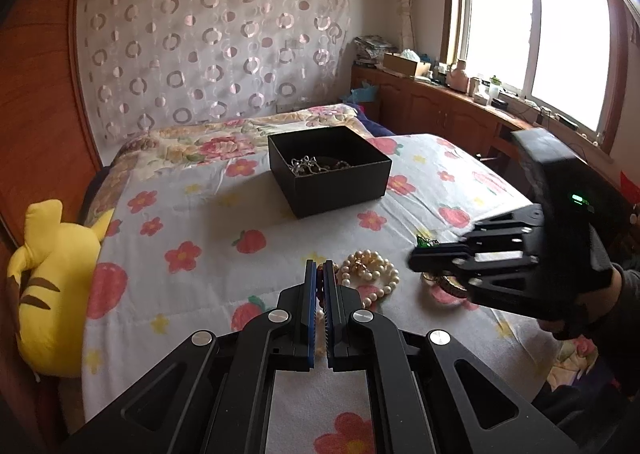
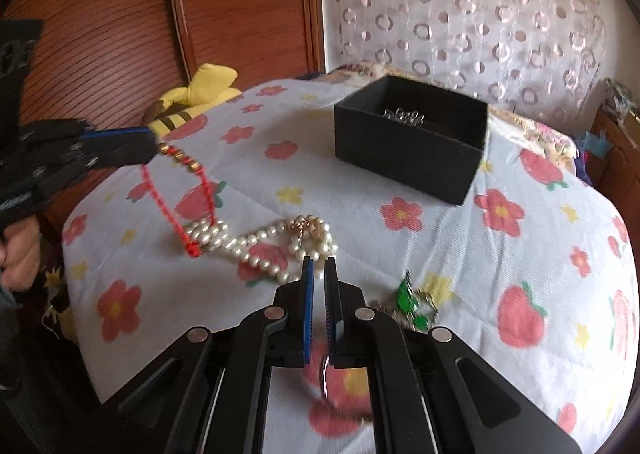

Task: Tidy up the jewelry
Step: 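Lift the pearl necklace with the left gripper while the right gripper grasps its hanging strand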

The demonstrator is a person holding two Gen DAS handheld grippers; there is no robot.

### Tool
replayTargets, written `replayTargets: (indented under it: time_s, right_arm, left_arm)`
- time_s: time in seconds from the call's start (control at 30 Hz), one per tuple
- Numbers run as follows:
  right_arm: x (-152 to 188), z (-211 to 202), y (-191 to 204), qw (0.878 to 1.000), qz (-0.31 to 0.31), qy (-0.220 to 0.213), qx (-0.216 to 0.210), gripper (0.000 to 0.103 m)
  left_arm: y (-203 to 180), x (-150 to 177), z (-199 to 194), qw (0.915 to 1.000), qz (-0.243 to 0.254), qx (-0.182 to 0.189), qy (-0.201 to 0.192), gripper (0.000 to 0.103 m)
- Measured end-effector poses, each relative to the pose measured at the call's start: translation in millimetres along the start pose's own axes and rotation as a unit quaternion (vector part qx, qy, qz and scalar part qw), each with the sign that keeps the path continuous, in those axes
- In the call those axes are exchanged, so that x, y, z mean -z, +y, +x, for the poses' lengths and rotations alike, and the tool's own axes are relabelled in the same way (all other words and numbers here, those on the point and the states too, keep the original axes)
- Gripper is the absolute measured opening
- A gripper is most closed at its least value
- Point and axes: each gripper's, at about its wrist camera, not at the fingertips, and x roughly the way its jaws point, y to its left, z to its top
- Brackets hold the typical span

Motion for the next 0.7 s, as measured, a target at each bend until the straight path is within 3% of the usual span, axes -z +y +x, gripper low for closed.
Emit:
replayTargets:
  time_s: [0.1, 0.17, 0.27, 0.4, 0.43, 0.47, 0.57, 0.7]
  right_arm:
    - [-6, 14, 0, 1.000, -0.003, 0.024, 0.007, 0.007]
    - [-8, 18, -1, 0.999, -0.002, 0.033, -0.001, 0.021]
    - [-11, 28, 4, 0.999, -0.013, 0.052, 0.007, 0.026]
    - [-13, 32, 8, 0.998, -0.031, 0.061, 0.016, 0.023]
    - [-12, 32, 10, 0.997, -0.037, 0.061, 0.011, 0.011]
    - [-12, 31, 10, 0.997, -0.041, 0.061, 0.009, 0.008]
    - [-10, 27, 13, 0.997, -0.056, 0.053, 0.030, 0.008]
    - [-16, -1, 7, 0.997, -0.058, 0.006, 0.054, 0.008]
  left_arm:
    - [1, 1, 0, 1.0000, -0.002, 0.001, 0.000, 0.002]
    - [1, 3, 0, 1.0000, -0.004, 0.003, -0.001, 0.002]
    - [0, 6, 1, 1.0000, -0.005, 0.005, 0.000, 0.002]
    - [0, 9, 2, 1.0000, -0.008, 0.006, 0.001, 0.002]
    - [0, 10, 3, 1.0000, -0.008, 0.006, 0.001, 0.002]
    - [0, 11, 3, 0.9999, -0.009, 0.005, 0.001, 0.002]
    - [4, 13, 4, 0.9999, -0.011, 0.002, 0.003, 0.002]
    - [9, 17, 4, 0.9998, -0.017, -0.001, 0.007, 0.002]
